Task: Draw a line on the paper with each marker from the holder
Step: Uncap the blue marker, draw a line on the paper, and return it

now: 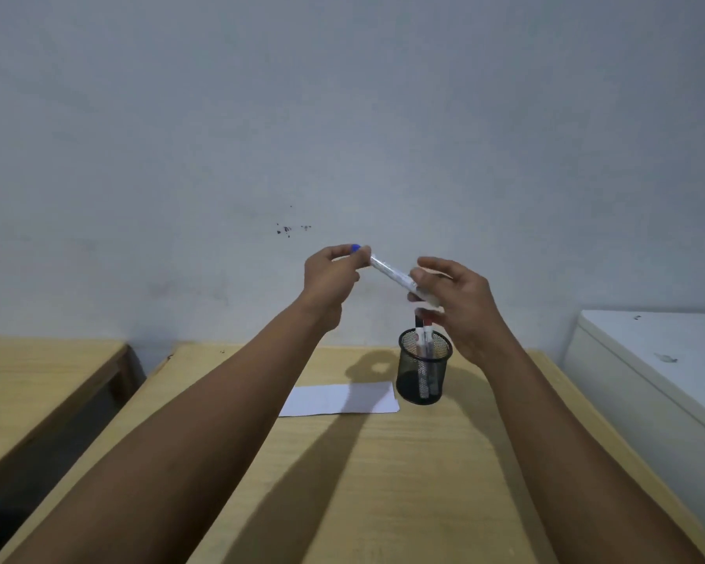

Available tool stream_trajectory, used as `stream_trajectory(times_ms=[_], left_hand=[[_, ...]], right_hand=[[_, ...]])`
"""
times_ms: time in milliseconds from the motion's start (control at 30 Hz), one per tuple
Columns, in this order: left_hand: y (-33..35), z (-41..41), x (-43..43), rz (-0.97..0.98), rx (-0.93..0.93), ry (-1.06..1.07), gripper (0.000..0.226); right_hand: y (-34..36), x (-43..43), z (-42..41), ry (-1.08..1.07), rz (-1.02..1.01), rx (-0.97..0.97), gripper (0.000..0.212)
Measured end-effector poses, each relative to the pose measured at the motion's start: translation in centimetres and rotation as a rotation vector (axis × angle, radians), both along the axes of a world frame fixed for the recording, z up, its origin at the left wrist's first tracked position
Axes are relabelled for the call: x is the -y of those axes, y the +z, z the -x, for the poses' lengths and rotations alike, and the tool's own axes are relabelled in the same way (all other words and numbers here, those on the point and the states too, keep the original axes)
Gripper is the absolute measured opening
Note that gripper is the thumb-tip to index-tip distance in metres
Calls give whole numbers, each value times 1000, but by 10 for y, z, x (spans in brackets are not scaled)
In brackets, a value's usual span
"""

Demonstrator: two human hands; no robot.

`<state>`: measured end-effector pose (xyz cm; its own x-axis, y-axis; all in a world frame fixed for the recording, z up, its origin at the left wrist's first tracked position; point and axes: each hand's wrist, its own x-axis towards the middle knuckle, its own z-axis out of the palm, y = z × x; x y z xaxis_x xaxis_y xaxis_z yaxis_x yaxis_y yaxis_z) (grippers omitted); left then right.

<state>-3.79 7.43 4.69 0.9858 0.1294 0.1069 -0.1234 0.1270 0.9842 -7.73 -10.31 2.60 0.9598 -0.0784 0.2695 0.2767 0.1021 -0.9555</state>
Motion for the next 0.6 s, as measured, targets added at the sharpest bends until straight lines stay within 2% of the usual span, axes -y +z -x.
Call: stream_trajectory(times_ms=[67, 133, 200, 300, 367, 467, 600], left_hand=[[11, 19, -15, 47, -22, -31, 38], [18, 36, -28, 9, -25, -44, 43], [23, 50, -38, -89, -2, -67, 49], [24, 64, -54, -222, 41, -65, 53], [24, 72, -66, -270, 84, -43, 54], [20, 80, -83, -333, 142, -10, 56], [13, 88, -104, -400, 175, -5, 47]], right_hand=[[12, -11, 9, 112, -342, 9, 31], [20, -27, 14, 182, -521, 32, 24], [27, -47, 19, 194, -488, 51, 19], [31, -76, 28, 147, -255, 62, 12], [33, -90, 33, 135, -171, 53, 13], [34, -108, 39, 166, -137, 38, 15], [31, -130, 41, 160, -171, 50, 7]])
